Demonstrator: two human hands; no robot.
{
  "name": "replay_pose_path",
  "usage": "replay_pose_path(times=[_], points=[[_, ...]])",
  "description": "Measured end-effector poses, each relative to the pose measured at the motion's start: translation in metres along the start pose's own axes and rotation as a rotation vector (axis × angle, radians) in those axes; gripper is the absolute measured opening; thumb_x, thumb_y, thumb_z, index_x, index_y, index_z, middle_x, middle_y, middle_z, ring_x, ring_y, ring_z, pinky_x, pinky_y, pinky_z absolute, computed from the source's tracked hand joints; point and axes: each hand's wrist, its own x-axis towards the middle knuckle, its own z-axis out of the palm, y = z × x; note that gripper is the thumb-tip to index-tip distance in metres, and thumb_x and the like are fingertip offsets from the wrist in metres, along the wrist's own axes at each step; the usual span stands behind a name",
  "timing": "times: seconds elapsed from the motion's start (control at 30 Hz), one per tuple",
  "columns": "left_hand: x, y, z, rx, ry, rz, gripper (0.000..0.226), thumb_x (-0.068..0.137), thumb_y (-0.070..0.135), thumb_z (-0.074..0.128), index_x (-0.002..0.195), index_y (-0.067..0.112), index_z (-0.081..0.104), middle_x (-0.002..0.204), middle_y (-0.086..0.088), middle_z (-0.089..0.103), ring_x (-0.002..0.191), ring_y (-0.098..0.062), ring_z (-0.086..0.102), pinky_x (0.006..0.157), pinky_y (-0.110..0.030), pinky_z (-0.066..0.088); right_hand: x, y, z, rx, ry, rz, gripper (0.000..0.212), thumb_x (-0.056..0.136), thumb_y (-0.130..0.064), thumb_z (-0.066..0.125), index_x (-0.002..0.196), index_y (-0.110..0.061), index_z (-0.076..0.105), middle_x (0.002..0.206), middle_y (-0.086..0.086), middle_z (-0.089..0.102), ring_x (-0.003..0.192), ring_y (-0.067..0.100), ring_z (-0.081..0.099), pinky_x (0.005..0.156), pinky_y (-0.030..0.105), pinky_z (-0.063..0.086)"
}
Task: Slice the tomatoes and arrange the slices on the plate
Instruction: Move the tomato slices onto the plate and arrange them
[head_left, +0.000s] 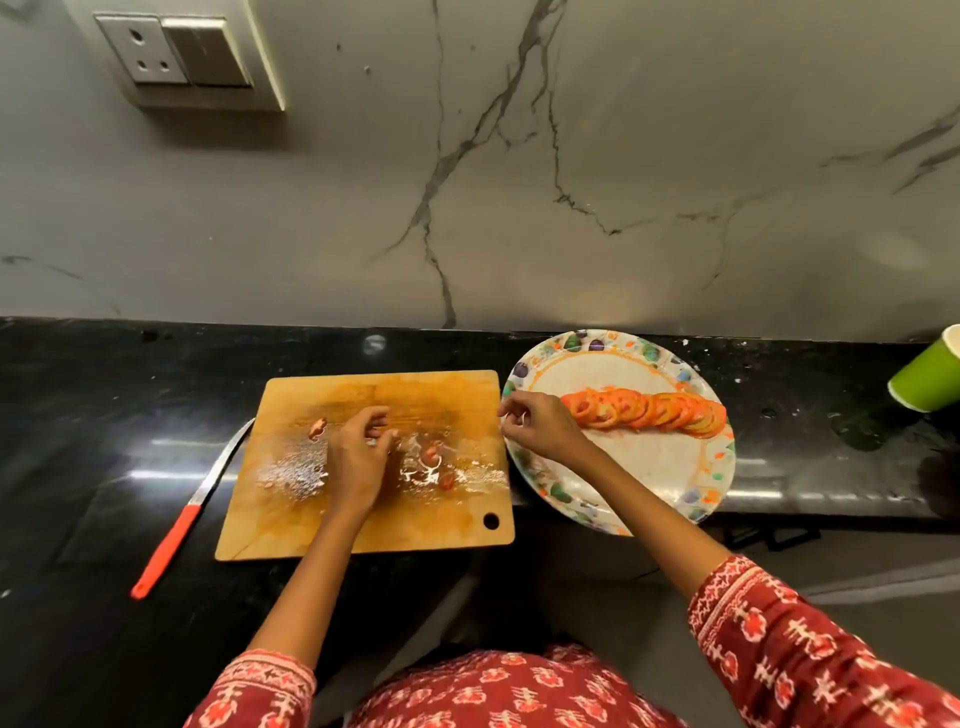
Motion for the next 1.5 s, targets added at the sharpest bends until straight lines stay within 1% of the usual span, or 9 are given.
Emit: replay_pose_path(times=[0.2, 0.33, 0.47, 0.67, 1.0, 1.2, 1.3, 1.4, 1.5], points=[[-0.021, -0.035, -0.037, 0.022, -0.003, -0.029, 0.025, 0.08, 0.002, 0.067, 0.105, 0.006, 0.066, 0.096, -0.008, 0.068, 0.082, -0.013, 0.061, 0.074, -0.024, 0.05, -0.007, -0.038, 0.045, -0.136, -0.283, -0.119, 0.031, 0.076, -0.022, 0.076, 0.104, -0.012, 0.065, 0.098, 0.003, 0.066, 0.087, 0.013, 0.059, 0.075, 0.028, 0.048], [-0.026, -0.047, -0.052, 0.019, 0.018, -0.049, 0.025, 0.081, 0.002, 0.066, 0.106, 0.005, 0.066, 0.097, -0.008, 0.069, 0.082, -0.014, 0.06, 0.073, -0.02, 0.044, -0.004, -0.053, 0.057, -0.257, -0.218, -0.113, 0.033, 0.077, -0.023, 0.075, 0.106, -0.014, 0.064, 0.102, 0.001, 0.066, 0.093, 0.016, 0.06, 0.08, 0.032, 0.052], [-0.024, -0.057, -0.061, 0.015, 0.03, -0.05, 0.026, 0.082, 0.004, 0.065, 0.108, 0.008, 0.065, 0.099, -0.008, 0.068, 0.086, -0.018, 0.062, 0.076, -0.027, 0.049, 0.0, -0.061, 0.064, -0.264, -0.129, -0.11, 0.028, 0.082, -0.02, 0.07, 0.108, -0.013, 0.062, 0.105, 0.004, 0.067, 0.096, 0.018, 0.062, 0.083, 0.034, 0.052], [-0.015, -0.071, -0.065, 0.039, 0.0, -0.055, 0.026, 0.083, 0.005, 0.064, 0.108, 0.011, 0.065, 0.101, -0.009, 0.068, 0.09, -0.023, 0.062, 0.08, -0.038, 0.052, 0.005, -0.067, 0.069, -0.296, -0.155, -0.108, 0.015, 0.086, -0.014, 0.065, 0.1, -0.013, 0.067, 0.102, 0.004, 0.067, 0.094, 0.017, 0.062, 0.08, 0.03, 0.052], [0.019, -0.042, -0.034, -0.011, -0.144, 0.162, 0.028, 0.083, 0.005, 0.065, 0.111, 0.004, 0.063, 0.101, -0.011, 0.068, 0.087, -0.016, 0.062, 0.078, -0.025, 0.05, -0.008, -0.038, 0.039, -0.168, 0.148, 0.062, 0.015, 0.087, -0.015, 0.061, 0.102, -0.011, 0.065, 0.093, 0.005, 0.067, 0.083, 0.017, 0.061, 0.067, 0.025, 0.045], [0.01, -0.003, 0.022, -0.07, -0.339, 0.282, 0.03, 0.083, 0.005, 0.062, 0.113, 0.007, 0.061, 0.106, -0.01, 0.065, 0.096, -0.021, 0.061, 0.088, -0.043, 0.052, -0.033, 0.005, 0.0, -0.176, 0.305, 0.132, 0.018, 0.083, -0.01, 0.063, 0.1, -0.004, 0.065, 0.095, 0.012, 0.068, 0.088, 0.026, 0.062, 0.071, 0.032, 0.047], [0.003, 0.02, 0.046, -0.079, -0.416, 0.332, 0.029, 0.086, 0.008, 0.061, 0.115, 0.009, 0.06, 0.108, -0.008, 0.064, 0.096, -0.015, 0.059, 0.086, -0.033, 0.052, -0.045, 0.027, -0.023, -0.178, 0.413, 0.199, 0.018, 0.082, -0.007, 0.064, 0.1, -0.002, 0.065, 0.096, 0.014, 0.068, 0.087, 0.026, 0.063, 0.067, 0.029, 0.045], [-0.004, 0.043, 0.066, -0.106, -0.48, 0.389, 0.027, 0.086, 0.005, 0.06, 0.113, 0.005, 0.061, 0.107, -0.01, 0.065, 0.094, -0.015, 0.061, 0.08, -0.023, 0.052, -0.048, 0.046, -0.038, -0.154, 0.519, 0.239, 0.02, 0.082, -0.011, 0.067, 0.1, -0.003, 0.066, 0.098, 0.013, 0.068, 0.086, 0.026, 0.064, 0.071, 0.035, 0.053], [-0.002, 0.056, 0.083, -0.126, -0.49, 0.396, 0.03, 0.084, 0.005, 0.063, 0.115, 0.005, 0.061, 0.109, -0.008, 0.064, 0.091, -0.011, 0.06, 0.075, -0.015, 0.05, -0.046, 0.057, -0.049, -0.191, 0.509, 0.226, 0.029, 0.079, -0.016, 0.071, 0.105, -0.007, 0.064, 0.103, 0.01, 0.066, 0.096, 0.027, 0.06, 0.08, 0.038, 0.051]])
